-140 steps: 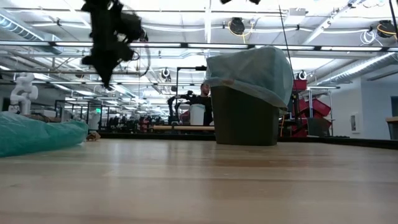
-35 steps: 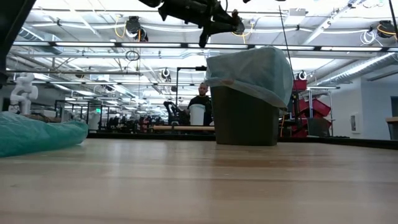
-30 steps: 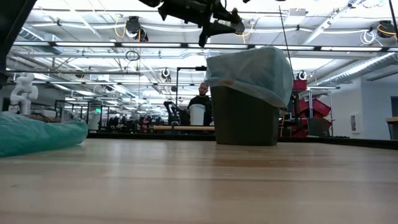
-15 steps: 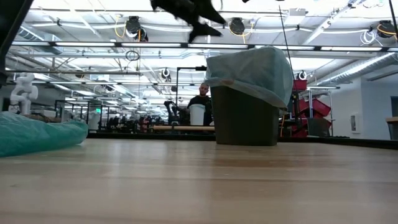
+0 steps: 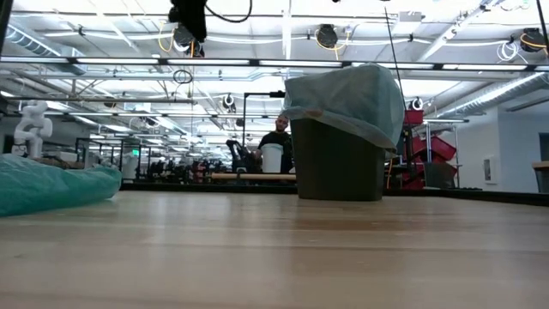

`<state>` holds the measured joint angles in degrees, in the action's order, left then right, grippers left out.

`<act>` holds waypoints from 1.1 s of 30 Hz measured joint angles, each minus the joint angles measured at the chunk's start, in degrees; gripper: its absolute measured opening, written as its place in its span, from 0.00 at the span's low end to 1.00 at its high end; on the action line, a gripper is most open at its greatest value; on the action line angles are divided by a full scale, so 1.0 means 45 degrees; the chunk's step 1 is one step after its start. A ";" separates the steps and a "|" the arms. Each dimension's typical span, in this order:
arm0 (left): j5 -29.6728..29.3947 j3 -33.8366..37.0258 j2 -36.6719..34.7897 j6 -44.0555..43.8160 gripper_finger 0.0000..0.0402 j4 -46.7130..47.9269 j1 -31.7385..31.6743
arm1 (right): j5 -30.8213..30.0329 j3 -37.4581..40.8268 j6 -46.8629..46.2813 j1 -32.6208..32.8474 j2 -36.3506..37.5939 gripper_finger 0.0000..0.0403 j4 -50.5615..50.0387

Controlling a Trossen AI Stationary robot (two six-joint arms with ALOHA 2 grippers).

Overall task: Place trash/remove bag and relplace
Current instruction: Put the brown napkin into the trash bin

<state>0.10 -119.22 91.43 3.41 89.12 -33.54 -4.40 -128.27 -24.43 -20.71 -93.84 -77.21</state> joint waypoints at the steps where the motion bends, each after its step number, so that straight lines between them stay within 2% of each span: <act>1: -0.0043 0.0434 -0.0277 -0.0150 0.17 0.0071 -0.0003 | 0.0000 -0.0005 0.0005 0.0000 0.0000 0.00 -0.0005; 5: -0.0438 0.1932 -0.1301 -0.0311 0.02 0.0187 -0.0118 | 0.0005 -0.0002 0.0024 -0.0022 0.0000 0.00 -0.0054; 10: -0.0514 0.4777 -0.2980 -0.1185 0.01 -0.0142 -0.0830 | 0.0464 -0.0005 -0.0409 -0.0083 0.0000 0.00 -0.1085; 15: 0.0003 0.6976 -0.4290 -0.2028 0.00 -0.0602 -0.1433 | 0.0736 -0.0005 -0.0926 -0.0070 0.0000 0.00 -0.2570; 33: -0.0184 1.1290 -0.4564 -0.3712 0.00 -0.1396 -0.1902 | 0.1015 -0.0005 -0.1669 0.0141 0.0000 0.00 -0.2837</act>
<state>-0.73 -68.42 70.89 -13.29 82.84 -42.10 0.16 -128.29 -31.94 -20.08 -93.84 -89.97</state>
